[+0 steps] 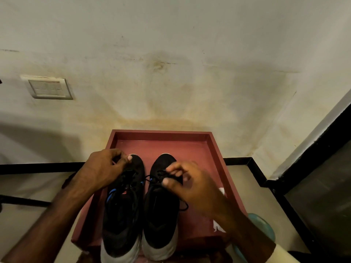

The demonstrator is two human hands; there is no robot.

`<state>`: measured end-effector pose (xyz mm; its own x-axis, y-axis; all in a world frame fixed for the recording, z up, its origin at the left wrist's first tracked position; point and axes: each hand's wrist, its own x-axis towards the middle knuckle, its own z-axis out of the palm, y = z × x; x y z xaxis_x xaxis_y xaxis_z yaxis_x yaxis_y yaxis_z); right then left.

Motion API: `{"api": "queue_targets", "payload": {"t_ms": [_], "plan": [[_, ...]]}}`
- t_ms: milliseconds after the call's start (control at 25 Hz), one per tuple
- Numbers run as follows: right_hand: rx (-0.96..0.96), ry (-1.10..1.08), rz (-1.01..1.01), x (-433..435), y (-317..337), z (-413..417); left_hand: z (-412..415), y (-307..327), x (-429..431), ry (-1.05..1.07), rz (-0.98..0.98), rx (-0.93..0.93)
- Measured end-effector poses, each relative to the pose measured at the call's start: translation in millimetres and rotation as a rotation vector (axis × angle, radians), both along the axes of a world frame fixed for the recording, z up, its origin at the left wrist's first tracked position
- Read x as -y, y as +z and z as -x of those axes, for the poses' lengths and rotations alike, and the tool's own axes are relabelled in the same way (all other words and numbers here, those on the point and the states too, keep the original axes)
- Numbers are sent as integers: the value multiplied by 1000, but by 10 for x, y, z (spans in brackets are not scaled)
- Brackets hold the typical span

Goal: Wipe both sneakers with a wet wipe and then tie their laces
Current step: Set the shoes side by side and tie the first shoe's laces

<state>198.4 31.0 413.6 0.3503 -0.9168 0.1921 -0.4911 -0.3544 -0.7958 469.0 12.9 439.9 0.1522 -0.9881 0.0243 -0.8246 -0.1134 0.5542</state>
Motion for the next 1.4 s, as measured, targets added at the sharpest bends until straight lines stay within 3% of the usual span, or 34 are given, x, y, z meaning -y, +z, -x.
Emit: {"api": "queue_targets", "payload": {"t_ms": [80, 160, 440, 720, 880, 1040, 1280, 1400], "plan": [[-381, 151, 110, -45, -151, -97, -6, -10, -7, 6, -11, 11], [-494, 130, 191, -51, -251, -154, -12, -16, -14, 7, -12, 16], [-311, -73, 159, -9, -387, -184, -23, -21, -17, -16, -31, 24], [-335, -225, 192, 150, -350, -27, -105, -95, -12, -38, -71, 113], [-423, -206, 151, 241, -318, 70, -97, -121, -16, -115, -165, 150], [-182, -186, -65, 284, -107, 221, -84, -124, -24, -133, -174, 132], [517, -609, -15, 461, 298, 558, -139, -161, 16, -125, -188, 171], [505, -593, -111, 531, 228, 608, -50, -173, 19, -126, -149, 170]]}}
